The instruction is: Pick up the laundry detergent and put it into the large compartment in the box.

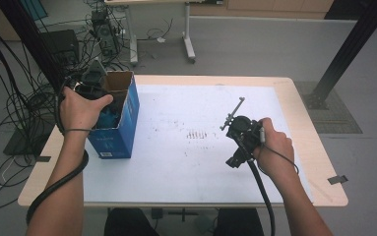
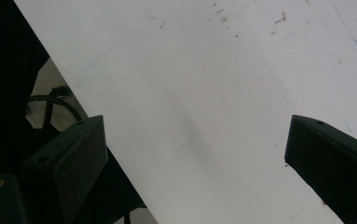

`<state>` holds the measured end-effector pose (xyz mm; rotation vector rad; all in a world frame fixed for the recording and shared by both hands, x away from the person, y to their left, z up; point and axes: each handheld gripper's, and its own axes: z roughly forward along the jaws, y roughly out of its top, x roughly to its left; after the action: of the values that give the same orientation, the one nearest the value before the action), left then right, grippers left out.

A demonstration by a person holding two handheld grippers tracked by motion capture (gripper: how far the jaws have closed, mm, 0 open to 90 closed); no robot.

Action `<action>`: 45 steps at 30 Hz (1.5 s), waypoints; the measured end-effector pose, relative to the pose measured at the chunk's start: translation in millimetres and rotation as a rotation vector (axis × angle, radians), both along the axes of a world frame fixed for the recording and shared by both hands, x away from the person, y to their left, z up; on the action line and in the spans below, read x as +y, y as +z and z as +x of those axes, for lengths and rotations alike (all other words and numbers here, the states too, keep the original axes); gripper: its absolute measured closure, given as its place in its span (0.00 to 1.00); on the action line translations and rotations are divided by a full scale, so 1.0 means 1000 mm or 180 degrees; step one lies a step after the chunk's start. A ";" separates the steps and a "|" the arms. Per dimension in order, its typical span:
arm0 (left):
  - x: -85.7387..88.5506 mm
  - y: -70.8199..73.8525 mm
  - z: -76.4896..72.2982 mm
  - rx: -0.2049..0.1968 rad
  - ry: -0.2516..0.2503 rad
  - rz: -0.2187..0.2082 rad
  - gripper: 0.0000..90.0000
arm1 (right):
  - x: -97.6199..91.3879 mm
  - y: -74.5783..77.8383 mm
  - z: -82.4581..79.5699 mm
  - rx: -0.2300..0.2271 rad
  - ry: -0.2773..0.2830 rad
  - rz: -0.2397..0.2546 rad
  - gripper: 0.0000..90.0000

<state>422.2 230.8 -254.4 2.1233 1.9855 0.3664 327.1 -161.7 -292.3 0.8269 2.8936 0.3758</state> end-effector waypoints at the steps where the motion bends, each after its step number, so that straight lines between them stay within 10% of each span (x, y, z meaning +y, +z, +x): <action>1: 0.000 -0.001 0.000 0.0013 -0.0002 0.0005 0.42 | 0.000 0.000 0.000 -0.0006 -0.0003 0.0005 0.06; 45: -0.002 -0.016 -0.002 -0.0009 0.0058 0.0028 0.42 | 0.001 0.000 -0.003 -0.0015 -0.0022 -0.0012 0.06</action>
<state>419.8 229.2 -270.6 2.1098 2.0067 0.3818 324.3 -160.7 -291.8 0.8342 2.8853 0.3709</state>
